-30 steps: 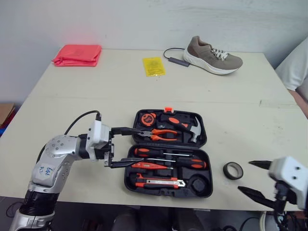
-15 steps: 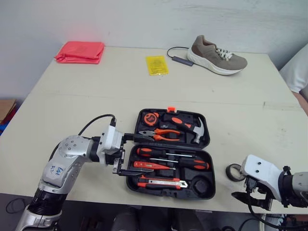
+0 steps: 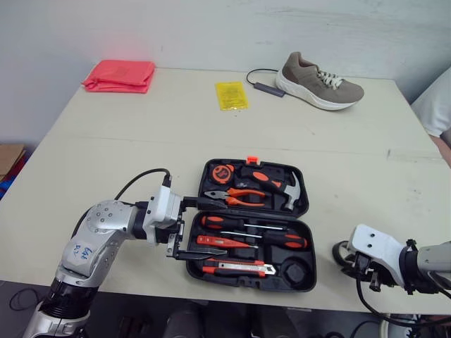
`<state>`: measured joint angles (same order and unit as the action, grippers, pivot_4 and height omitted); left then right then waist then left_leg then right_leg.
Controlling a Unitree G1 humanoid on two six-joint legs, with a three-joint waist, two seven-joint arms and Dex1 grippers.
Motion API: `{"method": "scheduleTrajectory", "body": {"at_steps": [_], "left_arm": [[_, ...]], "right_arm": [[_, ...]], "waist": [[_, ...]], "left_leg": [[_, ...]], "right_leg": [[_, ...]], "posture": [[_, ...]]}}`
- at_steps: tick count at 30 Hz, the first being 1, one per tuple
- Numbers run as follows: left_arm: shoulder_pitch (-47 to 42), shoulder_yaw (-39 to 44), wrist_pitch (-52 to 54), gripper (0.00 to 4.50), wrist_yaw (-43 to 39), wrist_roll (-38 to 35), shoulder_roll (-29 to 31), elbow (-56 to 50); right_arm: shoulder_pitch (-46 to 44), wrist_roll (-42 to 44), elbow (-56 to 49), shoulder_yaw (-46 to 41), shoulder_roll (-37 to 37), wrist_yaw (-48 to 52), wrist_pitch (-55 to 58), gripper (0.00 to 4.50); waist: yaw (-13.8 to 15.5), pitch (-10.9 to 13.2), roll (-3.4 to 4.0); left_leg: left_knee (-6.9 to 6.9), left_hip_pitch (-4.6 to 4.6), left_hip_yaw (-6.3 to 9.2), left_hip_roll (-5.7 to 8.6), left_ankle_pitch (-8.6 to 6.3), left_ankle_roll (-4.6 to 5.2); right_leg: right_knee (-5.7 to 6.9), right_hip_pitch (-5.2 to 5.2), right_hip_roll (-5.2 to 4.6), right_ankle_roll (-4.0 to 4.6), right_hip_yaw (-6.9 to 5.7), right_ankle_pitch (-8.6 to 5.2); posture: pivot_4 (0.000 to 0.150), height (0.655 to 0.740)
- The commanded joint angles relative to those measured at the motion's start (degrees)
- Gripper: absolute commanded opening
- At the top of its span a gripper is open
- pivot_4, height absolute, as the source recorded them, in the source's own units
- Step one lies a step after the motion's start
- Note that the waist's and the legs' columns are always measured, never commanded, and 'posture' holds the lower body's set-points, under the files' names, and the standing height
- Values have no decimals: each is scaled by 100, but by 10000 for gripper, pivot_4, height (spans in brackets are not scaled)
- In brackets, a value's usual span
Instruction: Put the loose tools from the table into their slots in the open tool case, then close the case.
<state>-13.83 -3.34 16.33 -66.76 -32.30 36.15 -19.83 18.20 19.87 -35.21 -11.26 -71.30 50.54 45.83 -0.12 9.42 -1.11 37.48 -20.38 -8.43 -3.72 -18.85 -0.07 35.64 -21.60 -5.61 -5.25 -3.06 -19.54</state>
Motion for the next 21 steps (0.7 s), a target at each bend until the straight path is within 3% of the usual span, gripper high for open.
{"method": "scheduleTrajectory", "body": {"at_steps": [1,8,14,21], "left_arm": [[29,6,-16,45000,15,-57,4,-216],[24,39,121,45000,-17,-194,31,-243],[29,123,164,45000,-213,-273,184,-218],[-34,109,-87,45000,-432,-173,211,-90]], "right_arm": [[-91,-129,19,26,-9,100,-132,619],[-94,-226,50,-123,-42,389,-409,619],[-501,294,-297,-659,-180,1105,-343,619],[-1434,1076,-1014,87,-165,1388,-48,619]], "waist": [[-1,0,0],[0,0,0],[-21,3,5],[1,4,6]], "left_leg": [[1,0,0,0,0,0],[0,0,0,0,0,0],[2,1,-2,-1,0,0],[0,0,1,-7,0,-1]], "right_leg": [[0,0,0,0,0,0],[0,0,1,0,0,0],[2,0,3,-1,1,1],[1,0,-1,0,-1,0]], "posture": [[1500,7400],[1500,7400],[1500,7400],[1500,7400]]}}
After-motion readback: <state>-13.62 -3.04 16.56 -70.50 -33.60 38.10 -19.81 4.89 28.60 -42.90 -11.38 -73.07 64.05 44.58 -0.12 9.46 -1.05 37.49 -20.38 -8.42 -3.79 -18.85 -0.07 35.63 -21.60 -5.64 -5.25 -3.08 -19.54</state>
